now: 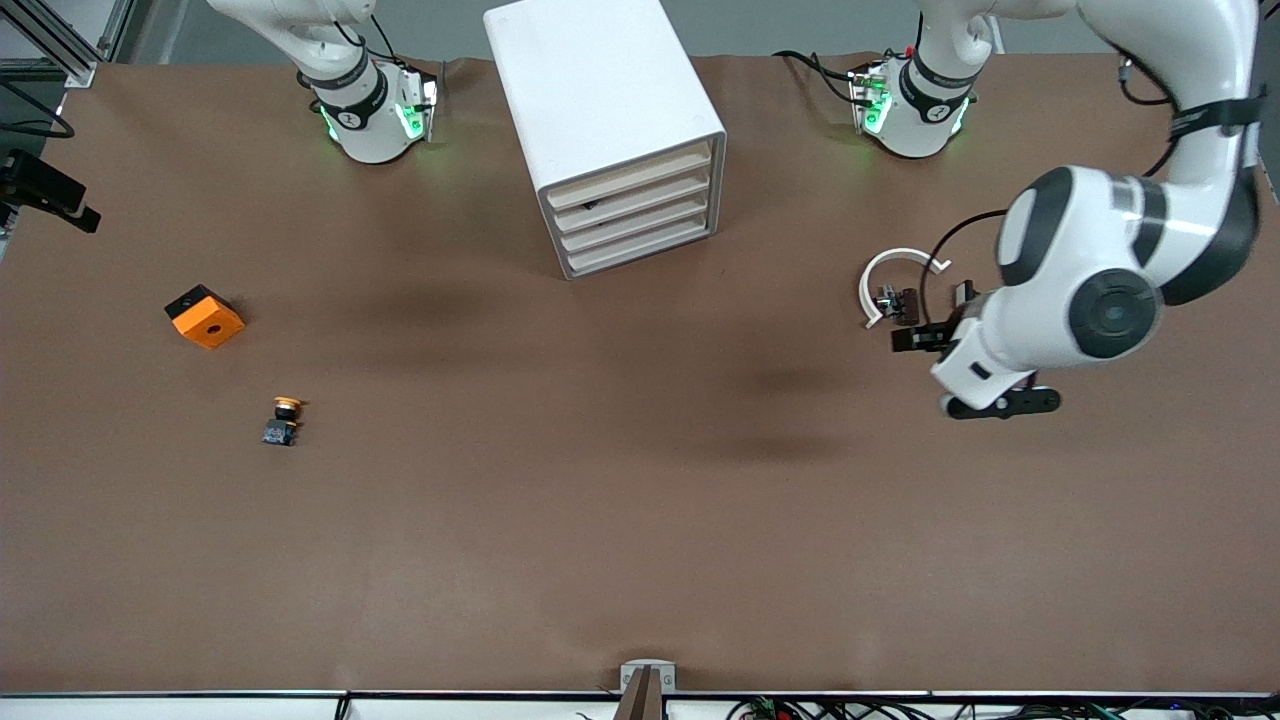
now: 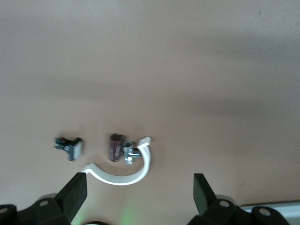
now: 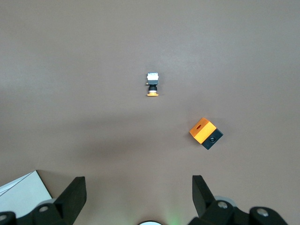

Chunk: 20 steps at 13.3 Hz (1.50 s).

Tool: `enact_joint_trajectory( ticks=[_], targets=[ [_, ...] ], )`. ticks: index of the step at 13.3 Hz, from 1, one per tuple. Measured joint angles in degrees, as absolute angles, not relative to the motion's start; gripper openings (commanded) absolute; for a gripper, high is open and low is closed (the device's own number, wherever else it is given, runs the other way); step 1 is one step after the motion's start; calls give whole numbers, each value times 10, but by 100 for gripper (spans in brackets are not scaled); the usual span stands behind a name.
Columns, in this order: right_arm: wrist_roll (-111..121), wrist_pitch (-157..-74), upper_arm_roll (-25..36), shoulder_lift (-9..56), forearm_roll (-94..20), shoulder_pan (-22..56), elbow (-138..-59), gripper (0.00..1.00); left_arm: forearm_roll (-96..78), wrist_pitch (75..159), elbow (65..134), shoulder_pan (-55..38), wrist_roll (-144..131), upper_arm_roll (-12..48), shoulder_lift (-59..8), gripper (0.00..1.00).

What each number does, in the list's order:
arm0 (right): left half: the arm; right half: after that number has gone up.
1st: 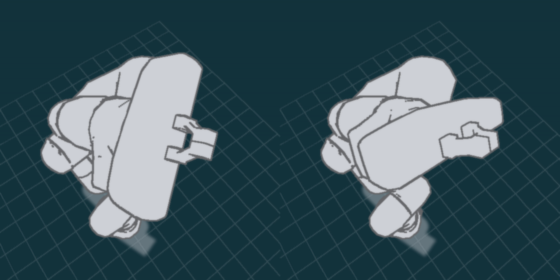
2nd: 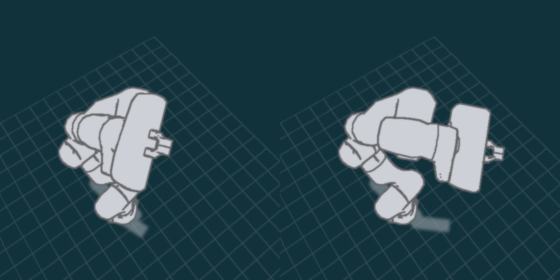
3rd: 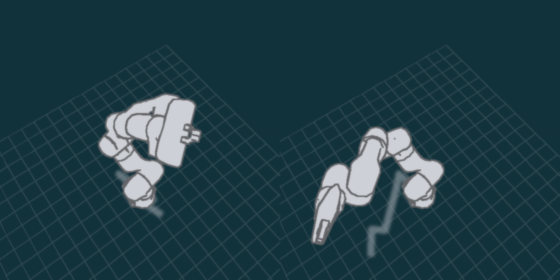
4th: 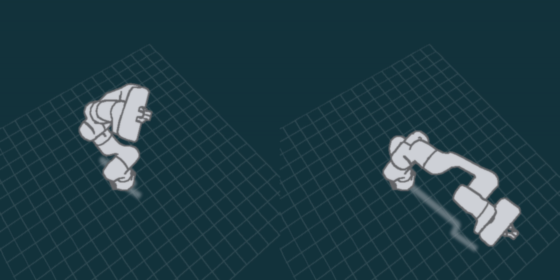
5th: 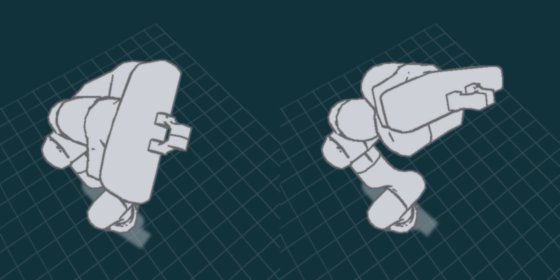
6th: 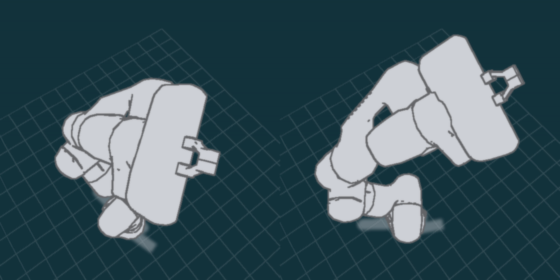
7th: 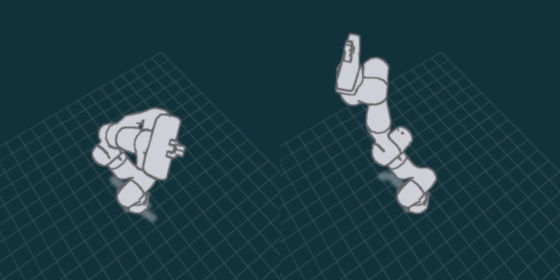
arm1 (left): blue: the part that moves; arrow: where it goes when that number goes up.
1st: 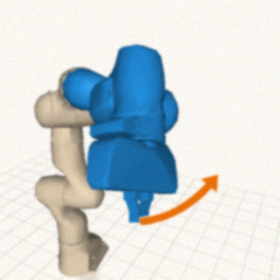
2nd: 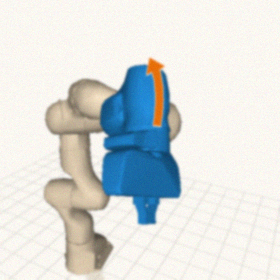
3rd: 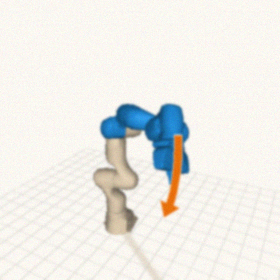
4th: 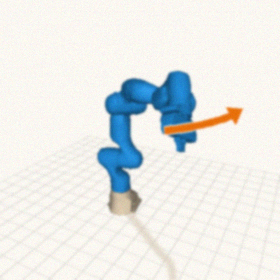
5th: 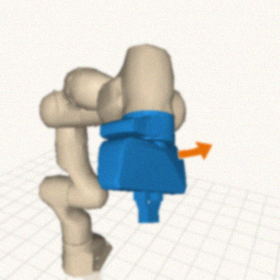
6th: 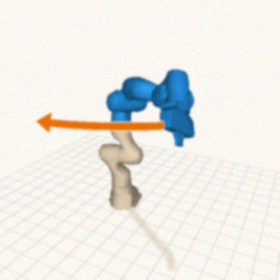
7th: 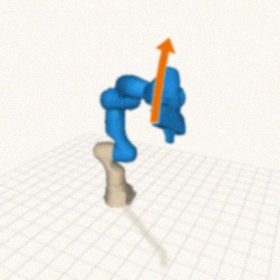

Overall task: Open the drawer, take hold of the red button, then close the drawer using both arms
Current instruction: 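Move the left gripper to the white cabinet's drawer handle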

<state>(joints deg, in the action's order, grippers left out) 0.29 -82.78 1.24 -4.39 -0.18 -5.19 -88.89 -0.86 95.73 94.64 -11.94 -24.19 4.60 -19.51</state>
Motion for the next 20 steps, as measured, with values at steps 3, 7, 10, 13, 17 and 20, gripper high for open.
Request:
enact_joint_trajectory(
  ticks=[3,7,10,13,17,20],
  targets=[
    [3,-828,12,-44,-2,-52,-889,100,-31,960,944,-154,-345,49,-219,100],
    [3,-828,13,-44,-2,-52,-889,100,-106,960,926,-191,-508,52,-262,100],
    [3,-828,13,-44,-2,-52,-889,100,-183,928,913,-212,-605,53,-293,100],
    [3,-828,13,-44,-2,-52,-889,100,-241,885,910,-214,-679,69,-315,100],
    [3,-828,13,-44,-2,-52,-889,100,-281,878,909,-214,-836,88,-350,100],
    [5,-829,13,-44,-2,-52,-889,100,-319,878,906,-214,-937,95,-373,100]
  ],
)
